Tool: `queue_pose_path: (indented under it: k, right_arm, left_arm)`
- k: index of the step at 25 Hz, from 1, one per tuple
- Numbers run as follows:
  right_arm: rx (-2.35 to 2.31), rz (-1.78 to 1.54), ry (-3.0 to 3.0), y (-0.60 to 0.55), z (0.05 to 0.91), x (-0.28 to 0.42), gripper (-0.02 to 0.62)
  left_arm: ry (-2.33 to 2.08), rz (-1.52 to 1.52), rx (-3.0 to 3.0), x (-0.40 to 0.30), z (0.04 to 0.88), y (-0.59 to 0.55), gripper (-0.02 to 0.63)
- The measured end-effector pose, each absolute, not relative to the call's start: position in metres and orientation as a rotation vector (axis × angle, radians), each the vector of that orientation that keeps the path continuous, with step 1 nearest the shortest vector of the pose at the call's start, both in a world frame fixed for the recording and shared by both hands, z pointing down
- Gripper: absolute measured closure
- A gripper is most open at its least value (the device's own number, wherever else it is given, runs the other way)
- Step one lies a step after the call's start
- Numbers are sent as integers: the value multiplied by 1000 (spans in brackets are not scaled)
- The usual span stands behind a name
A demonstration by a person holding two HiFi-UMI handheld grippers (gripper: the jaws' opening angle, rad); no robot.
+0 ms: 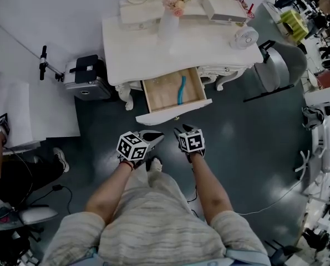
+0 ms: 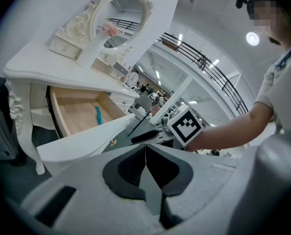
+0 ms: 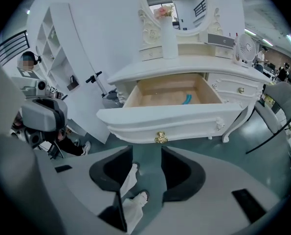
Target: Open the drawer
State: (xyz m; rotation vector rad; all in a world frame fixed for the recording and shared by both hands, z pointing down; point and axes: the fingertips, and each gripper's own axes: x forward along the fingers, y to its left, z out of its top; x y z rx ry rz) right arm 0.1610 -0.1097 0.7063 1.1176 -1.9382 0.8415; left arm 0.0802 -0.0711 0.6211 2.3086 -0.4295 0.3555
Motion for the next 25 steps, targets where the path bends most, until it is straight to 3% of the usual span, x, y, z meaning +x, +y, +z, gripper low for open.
queue_pose_path:
  k: [12,25]
  right_arm:
    - [1220,827,-2209,-100,617,142,439]
    - [1241,701,-2550,-68,493,123,560]
  left_arm:
    - [-437,312,2372,85,584,-53,591]
    - [-404,188,2513,86,507,-32,591]
